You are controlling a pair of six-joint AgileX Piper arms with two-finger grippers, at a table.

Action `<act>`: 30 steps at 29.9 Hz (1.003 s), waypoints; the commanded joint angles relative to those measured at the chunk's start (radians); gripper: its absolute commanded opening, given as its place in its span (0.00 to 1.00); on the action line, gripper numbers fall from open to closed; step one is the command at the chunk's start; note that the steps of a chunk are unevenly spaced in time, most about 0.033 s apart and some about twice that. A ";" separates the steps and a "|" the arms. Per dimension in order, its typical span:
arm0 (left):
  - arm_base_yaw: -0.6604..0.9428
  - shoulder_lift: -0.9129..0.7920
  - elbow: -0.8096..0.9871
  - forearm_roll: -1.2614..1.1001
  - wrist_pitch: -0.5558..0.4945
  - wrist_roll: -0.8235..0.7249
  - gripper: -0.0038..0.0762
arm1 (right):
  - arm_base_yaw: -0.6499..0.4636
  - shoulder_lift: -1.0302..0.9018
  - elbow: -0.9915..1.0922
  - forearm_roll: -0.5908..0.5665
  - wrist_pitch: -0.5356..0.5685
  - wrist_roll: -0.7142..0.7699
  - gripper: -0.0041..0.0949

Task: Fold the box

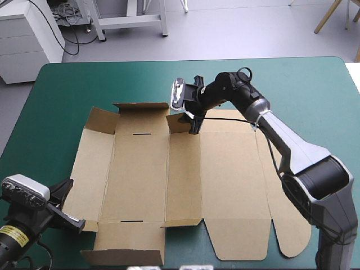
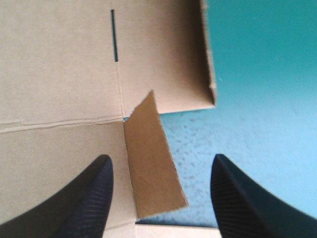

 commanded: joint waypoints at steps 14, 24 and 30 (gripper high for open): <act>-0.004 0.008 -0.032 0.000 -0.095 -0.005 0.04 | -0.072 -0.208 -0.032 -0.377 0.265 0.883 0.02; -0.004 0.010 -0.032 -0.083 -0.095 -0.007 0.04 | -0.306 -0.360 0.135 -0.195 0.292 0.909 0.02; -0.004 0.060 -0.034 -0.102 -0.093 -0.053 0.04 | -0.418 -0.561 0.415 -0.139 0.254 0.835 0.02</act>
